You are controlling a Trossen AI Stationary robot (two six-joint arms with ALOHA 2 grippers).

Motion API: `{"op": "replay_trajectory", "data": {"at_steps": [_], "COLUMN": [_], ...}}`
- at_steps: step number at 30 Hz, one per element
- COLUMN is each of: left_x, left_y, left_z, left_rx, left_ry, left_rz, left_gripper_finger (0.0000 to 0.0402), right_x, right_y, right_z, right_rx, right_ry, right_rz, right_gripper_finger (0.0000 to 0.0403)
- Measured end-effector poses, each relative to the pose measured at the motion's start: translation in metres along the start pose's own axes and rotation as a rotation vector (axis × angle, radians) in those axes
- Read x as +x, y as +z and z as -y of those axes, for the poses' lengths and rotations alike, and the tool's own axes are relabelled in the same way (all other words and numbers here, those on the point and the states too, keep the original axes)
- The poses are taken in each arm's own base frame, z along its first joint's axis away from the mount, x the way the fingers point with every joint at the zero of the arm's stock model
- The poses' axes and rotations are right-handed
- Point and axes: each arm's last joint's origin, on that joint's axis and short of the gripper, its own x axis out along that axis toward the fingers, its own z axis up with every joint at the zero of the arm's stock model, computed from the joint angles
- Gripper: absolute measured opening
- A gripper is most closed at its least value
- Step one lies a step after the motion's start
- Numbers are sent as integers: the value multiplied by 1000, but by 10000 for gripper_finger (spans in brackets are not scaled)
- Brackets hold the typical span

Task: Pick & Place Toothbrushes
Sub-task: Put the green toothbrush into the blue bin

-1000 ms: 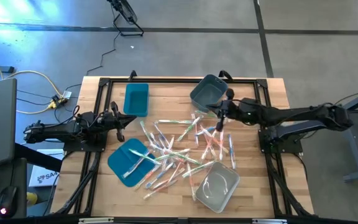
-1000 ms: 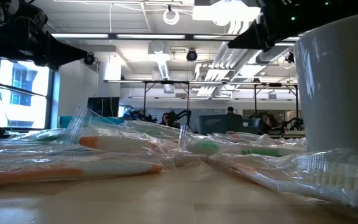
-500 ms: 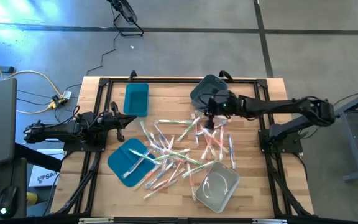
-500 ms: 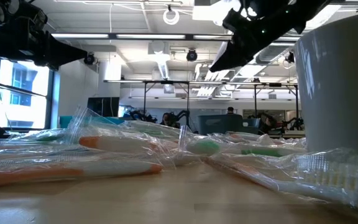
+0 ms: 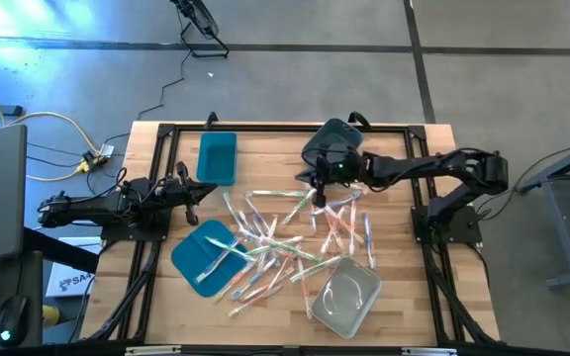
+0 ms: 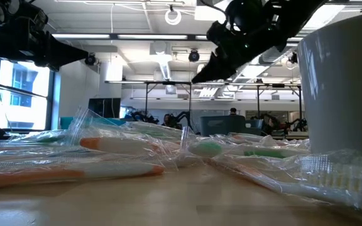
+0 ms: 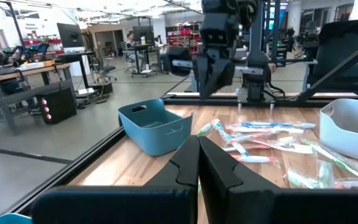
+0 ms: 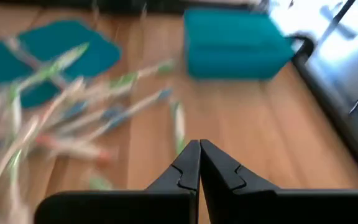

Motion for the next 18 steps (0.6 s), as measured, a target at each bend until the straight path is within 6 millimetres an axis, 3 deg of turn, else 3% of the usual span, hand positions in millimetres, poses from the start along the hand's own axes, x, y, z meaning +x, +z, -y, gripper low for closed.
{"op": "replay_trajectory", "data": {"at_steps": [3, 10, 18], "left_x": [0, 0, 0], "left_y": [0, 0, -1], "left_z": [0, 0, 0], "left_rx": [0, 0, 2], "left_ry": [0, 0, -1], "left_rz": [0, 0, -7], "left_gripper_finger": [0, 0, 0], "right_x": [0, -2, -7], "right_y": [7, 29, 36], "right_z": [3, 8, 8], "right_rx": [-2, 1, 7], "right_ry": [-60, -91, -64], "right_rz": [15, -146, -238], "right_gripper_finger": [3, 3, 3]}}
